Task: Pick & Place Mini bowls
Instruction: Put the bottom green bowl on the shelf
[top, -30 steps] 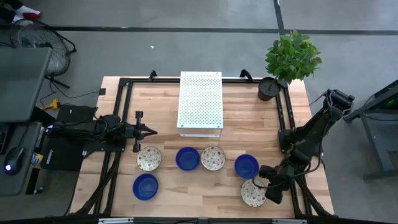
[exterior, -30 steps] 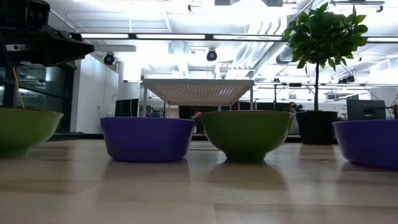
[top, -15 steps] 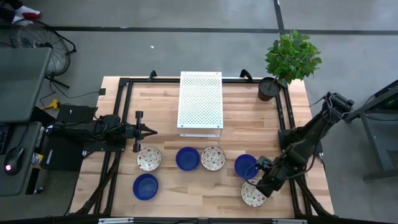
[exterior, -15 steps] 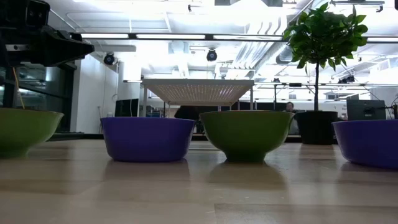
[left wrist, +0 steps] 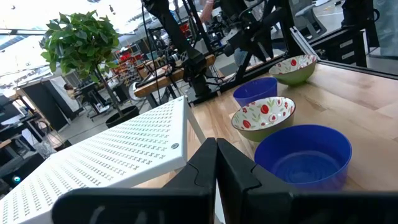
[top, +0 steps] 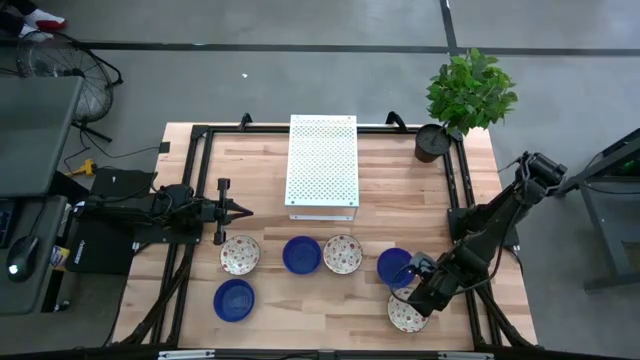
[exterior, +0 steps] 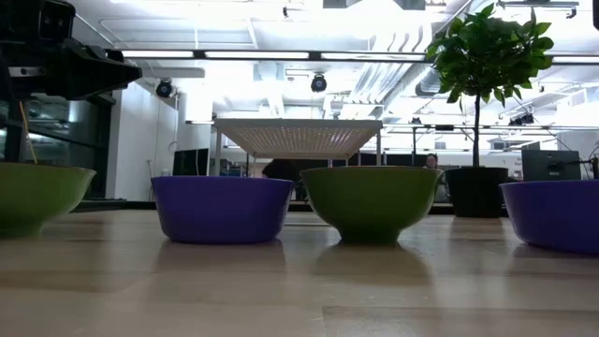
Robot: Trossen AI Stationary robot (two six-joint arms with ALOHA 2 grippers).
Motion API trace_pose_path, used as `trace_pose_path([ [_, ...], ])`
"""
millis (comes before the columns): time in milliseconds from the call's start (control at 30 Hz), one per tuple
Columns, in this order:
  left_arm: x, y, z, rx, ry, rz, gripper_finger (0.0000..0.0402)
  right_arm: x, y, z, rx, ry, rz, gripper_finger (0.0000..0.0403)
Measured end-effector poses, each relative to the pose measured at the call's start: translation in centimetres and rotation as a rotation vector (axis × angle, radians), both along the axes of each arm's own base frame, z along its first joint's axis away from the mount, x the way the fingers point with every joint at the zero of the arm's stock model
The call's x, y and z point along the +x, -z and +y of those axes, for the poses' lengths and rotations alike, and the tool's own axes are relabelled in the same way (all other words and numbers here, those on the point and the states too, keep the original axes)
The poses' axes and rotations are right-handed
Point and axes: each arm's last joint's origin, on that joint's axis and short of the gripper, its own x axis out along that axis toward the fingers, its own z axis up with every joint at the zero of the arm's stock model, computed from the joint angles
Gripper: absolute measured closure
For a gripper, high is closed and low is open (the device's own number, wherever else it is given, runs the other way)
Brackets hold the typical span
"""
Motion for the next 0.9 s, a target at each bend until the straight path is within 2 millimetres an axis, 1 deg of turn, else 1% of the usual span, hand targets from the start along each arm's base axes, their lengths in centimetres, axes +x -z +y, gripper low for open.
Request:
trace_pose_path([
  [133, 0.0, 0.0, 0.0, 0.000, 0.000, 0.000, 0.0401, -0.1, 0.1, -0.2, -0.031, -0.001, 0.004, 0.0254],
  [267, 0.0, 0.0, 0.0, 0.000, 0.000, 0.000, 0.0401, -0.2, 0.5, -0.3, -0.071, -0.046, 0.022, 0.0237],
  [500, 0.0, 0.0, 0.0, 0.000, 0.000, 0.000, 0.0401, 0.5, 1.8, 0.6, -0.063, -0.140, 0.039, 0.0241],
  [733, 0.0, 0.0, 0.0, 0.000, 0.000, 0.000, 0.0401, 0.8, 3.0, 1.0, -0.095, -0.142, 0.072, 0.0241],
  [900, 0.0, 0.0, 0.0, 0.000, 0.000, 0.000, 0.0401, 1.1, 3.4, 1.3, -0.085, -0.129, 0.070, 0.0250],
])
